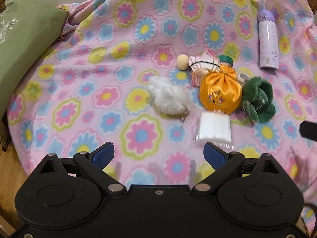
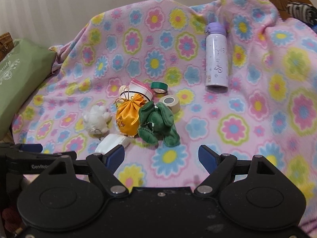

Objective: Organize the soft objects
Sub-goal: 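Move the left tool to the white fluffy plush and close on it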

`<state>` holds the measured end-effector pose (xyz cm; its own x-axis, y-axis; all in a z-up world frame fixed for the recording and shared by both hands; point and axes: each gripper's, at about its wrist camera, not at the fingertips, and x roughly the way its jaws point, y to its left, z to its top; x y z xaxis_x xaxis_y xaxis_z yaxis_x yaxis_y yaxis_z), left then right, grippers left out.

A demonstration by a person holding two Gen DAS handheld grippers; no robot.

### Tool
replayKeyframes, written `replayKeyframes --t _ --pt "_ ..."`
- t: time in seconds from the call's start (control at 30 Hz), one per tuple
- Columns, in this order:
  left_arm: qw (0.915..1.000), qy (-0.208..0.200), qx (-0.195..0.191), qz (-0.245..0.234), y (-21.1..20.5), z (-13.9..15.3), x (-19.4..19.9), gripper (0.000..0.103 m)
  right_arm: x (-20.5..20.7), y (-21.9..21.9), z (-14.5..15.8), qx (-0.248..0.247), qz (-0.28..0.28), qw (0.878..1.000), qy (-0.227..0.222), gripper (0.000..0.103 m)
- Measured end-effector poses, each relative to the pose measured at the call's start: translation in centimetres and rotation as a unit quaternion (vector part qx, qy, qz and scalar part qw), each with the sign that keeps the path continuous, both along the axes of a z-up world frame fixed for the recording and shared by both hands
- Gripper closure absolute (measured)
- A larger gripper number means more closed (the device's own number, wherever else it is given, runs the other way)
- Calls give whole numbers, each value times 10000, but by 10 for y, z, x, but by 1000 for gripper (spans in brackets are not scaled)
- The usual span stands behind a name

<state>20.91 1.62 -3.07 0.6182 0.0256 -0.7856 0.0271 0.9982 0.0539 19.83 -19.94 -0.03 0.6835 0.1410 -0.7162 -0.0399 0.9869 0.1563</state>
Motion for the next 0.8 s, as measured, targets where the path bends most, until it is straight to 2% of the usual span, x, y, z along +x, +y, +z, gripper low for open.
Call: replayKeyframes --t 0.27,0.53,0.8 --pt "9999 -53 53 -76 -5 -7 41 9 42 7 -21 -112 93 9998 121 21" --pt "10000 28 -4 -65 -8 -26 77 9 77 17 -47 -233 250 9991 264 21" --pt "9997 193 155 84 -4 -46 104 8 109 19 -70 -338 222 9987 319 20"
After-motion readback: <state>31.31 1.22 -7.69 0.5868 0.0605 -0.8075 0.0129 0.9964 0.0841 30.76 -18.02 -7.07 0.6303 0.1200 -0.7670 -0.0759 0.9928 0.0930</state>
